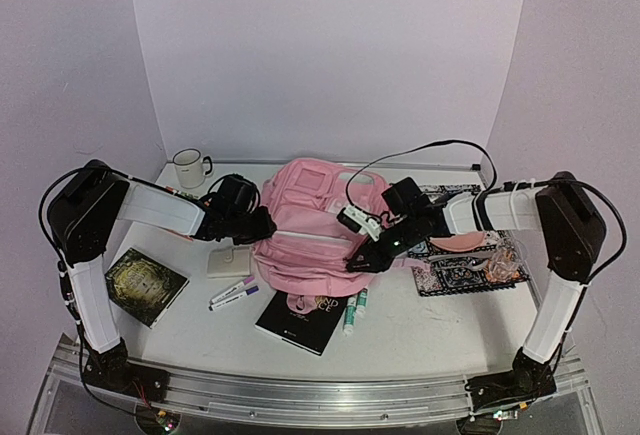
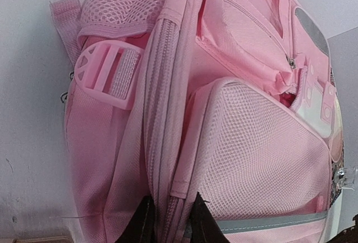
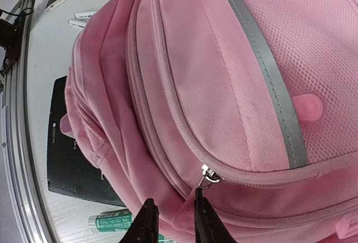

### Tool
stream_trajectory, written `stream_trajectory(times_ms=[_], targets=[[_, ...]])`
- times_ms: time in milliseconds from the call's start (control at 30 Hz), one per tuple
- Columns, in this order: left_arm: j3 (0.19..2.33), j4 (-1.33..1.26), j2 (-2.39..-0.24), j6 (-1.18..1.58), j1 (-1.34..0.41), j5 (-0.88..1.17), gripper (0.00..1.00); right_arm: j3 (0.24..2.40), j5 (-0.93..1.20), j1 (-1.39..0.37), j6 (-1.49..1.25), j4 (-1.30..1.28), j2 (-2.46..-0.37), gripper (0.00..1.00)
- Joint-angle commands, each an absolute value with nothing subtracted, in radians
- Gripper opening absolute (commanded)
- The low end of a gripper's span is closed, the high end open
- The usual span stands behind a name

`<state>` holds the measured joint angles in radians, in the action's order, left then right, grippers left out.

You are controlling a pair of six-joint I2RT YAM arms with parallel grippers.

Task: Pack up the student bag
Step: Unzip the upper front pocket of the student bag, then pick up the student bag from the upper front pocket.

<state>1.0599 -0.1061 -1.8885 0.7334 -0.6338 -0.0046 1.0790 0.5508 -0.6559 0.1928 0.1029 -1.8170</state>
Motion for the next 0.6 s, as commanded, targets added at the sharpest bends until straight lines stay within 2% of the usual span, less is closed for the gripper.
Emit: stream_trajectory(times_ms=[0, 100, 267, 433, 567], targets=[[1.08, -0.146, -1.885, 0.763, -0.635, -0.017, 0.0, 1.089, 0.448, -0.668, 0.146, 0.094, -1.831, 0.16], [1.076, -0.148, -1.879, 0.764, -0.635, -0.015, 0.0, 1.088, 0.394, -0.684, 0.121, 0.096, -1.831, 0.11], [1.067, -0.151, -1.869, 0.767, -0.635, -0.017, 0.0, 1.082, 0.347, -0.712, 0.063, 0.095, -1.829, 0.14], [1.065, -0.154, -1.864, 0.772, -0.635, -0.014, 0.0, 1.095, 0.361, -0.76, 0.007, 0.084, -1.818, 0.0], [1.059, -0.159, -1.86, 0.783, -0.641, -0.016, 0.0, 1.145, 0.39, -0.792, -0.107, 0.067, -1.808, 0.0]])
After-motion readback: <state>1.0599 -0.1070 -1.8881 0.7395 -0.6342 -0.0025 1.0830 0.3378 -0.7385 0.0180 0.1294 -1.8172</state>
